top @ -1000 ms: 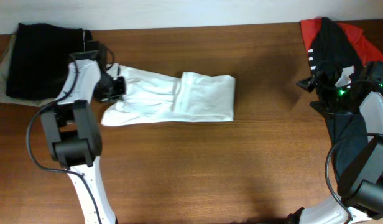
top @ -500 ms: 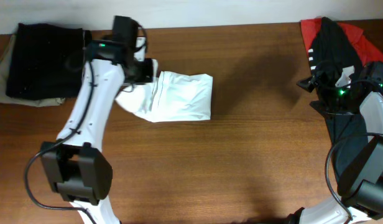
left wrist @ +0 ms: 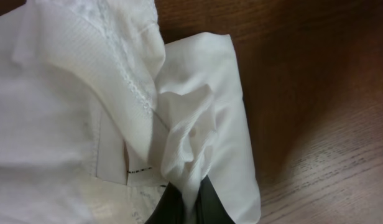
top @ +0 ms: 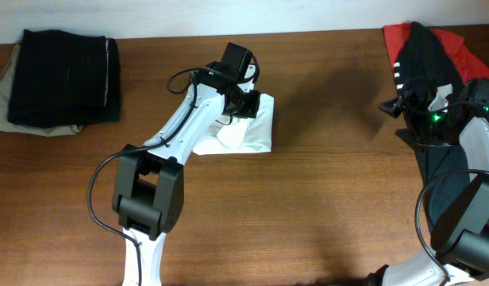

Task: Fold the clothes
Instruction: 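Fold the strip's left end rightward over the bundle with the left gripper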

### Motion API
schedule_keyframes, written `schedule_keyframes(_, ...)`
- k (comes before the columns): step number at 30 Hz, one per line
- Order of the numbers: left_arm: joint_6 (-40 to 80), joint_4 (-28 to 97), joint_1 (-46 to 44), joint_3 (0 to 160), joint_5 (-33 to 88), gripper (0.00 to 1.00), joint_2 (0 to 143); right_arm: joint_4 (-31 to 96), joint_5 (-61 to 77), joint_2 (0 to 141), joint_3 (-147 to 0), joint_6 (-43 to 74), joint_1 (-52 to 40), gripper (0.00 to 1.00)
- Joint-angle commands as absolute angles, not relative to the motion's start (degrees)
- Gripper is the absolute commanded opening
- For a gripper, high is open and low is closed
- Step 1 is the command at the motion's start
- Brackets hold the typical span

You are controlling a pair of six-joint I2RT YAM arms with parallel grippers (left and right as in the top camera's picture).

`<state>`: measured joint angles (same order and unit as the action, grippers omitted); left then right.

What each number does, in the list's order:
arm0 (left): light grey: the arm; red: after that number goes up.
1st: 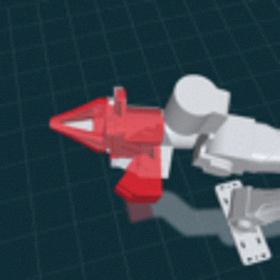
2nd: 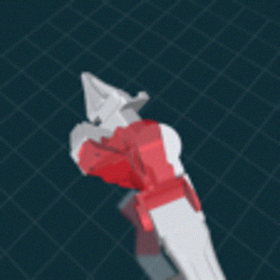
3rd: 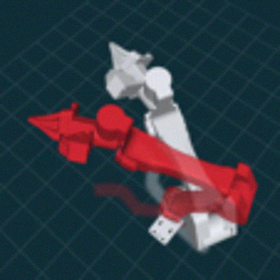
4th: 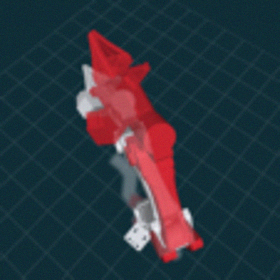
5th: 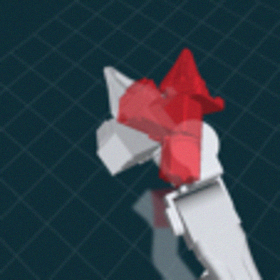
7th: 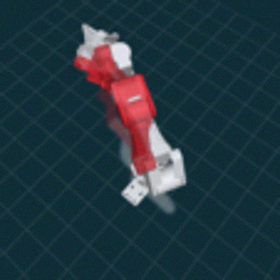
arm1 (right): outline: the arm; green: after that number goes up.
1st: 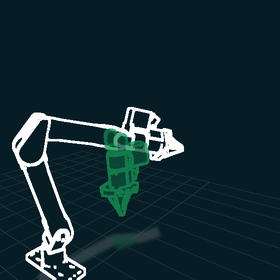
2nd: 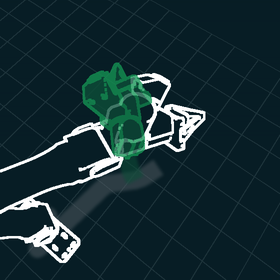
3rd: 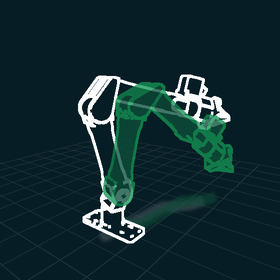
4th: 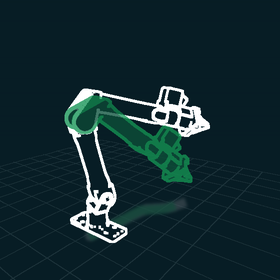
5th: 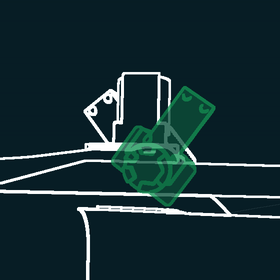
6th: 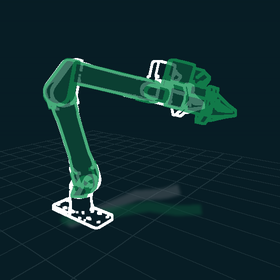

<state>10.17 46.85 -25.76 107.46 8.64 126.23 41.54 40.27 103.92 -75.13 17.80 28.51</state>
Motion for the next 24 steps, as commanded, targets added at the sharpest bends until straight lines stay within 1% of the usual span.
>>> schedule_keyframes(1,10.70,46.02,-26.70,107.18,10.15,0.00,126.65,41.34,39.94,103.44,-75.26,17.67,28.49,0.99)
schedule_keyframes(2,10.70,45.65,-26.79,106.96,10.15,0.01,126.65,41.34,39.94,103.44,-75.26,17.67,28.47,0.99)
schedule_keyframes(3,10.70,45.56,-27.03,106.85,10.13,0.06,126.67,41.34,39.94,103.44,-75.26,17.67,28.47,0.99)
schedule_keyframes(5,10.70,45.19,-27.44,106.85,10.24,0.19,126.74,41.34,39.94,103.44,-75.26,17.65,28.49,0.99)
schedule_keyframes(6,10.70,44.95,-27.86,106.85,10.41,0.31,126.74,41.34,39.94,103.44,-75.26,17.67,28.49,0.99)
schedule_keyframes(7,10.70,44.64,-28.25,106.85,11.31,0.35,126.74,41.36,39.94,103.44,-75.26,17.67,28.47,0.99)
schedule_keyframes(8,10.68,44.23,-28.75,106.87,13.23,0.43,126.74,41.36,39.94,103.44,-75.26,17.67,28.47,0.99)
schedule_keyframes(9,10.59,44.36,-29.10,107.18,15.31,0.43,126.61,41.34,39.94,103.44,-75.26,17.67,28.47,0.99)
schedule_keyframes(11,8.05,48.95,-27.86,111.33,13.87,0.43,123.33,41.36,39.94,103.44,-75.26,17.65,28.49,0.99)
schedule_keyframes(13,8.12,54.11,-24.43,115.00,4.38,0.43,120.01,41.34,39.94,103.44,-75.26,17.67,28.47,0.99)
schedule_keyframes(14,8.12,54.39,-22.92,115.24,3.33,0.43,119.52,41.34,39.97,103.44,-75.26,17.67,28.47,0.99)
schedule_keyframes(15,9.63,54.50,-20.51,115.22,5.08,0.43,119.98,41.34,39.94,103.44,-75.26,17.67,28.47,0.99)
schedule_keyframes(16,9.58,54.33,-19.27,115.22,9.76,0.43,121.25,41.34,39.94,103.44,-75.26,17.67,28.49,0.99)
schedule_keyframes(17,9.54,53.95,-19.22,115.22,12.25,0.44,122.87,41.34,39.94,103.44,-75.26,17.65,28.47,0.99)
schedule_keyframes(19,9.08,52.69,-21.80,115.22,15.53,0.52,128.20,41.34,39.94,103.44,-75.26,17.65,28.49,0.99)
schedule_keyframes(20,8.86,51.94,-22.74,115.22,17.30,0.58,129.71,41.34,39.94,103.44,-75.26,17.67,28.49,0.99)
schedule_keyframes(21,8.91,51.03,-23.81,115.22,18.57,0.60,131.39,41.34,39.94,103.44,-75.26,17.65,28.47,0.99)
schedule_keyframes(24,8.93,49.93,-25.34,115.22,18.48,0.61,134.41,41.34,39.94,103.44,-75.26,17.67,28.49,0.99)
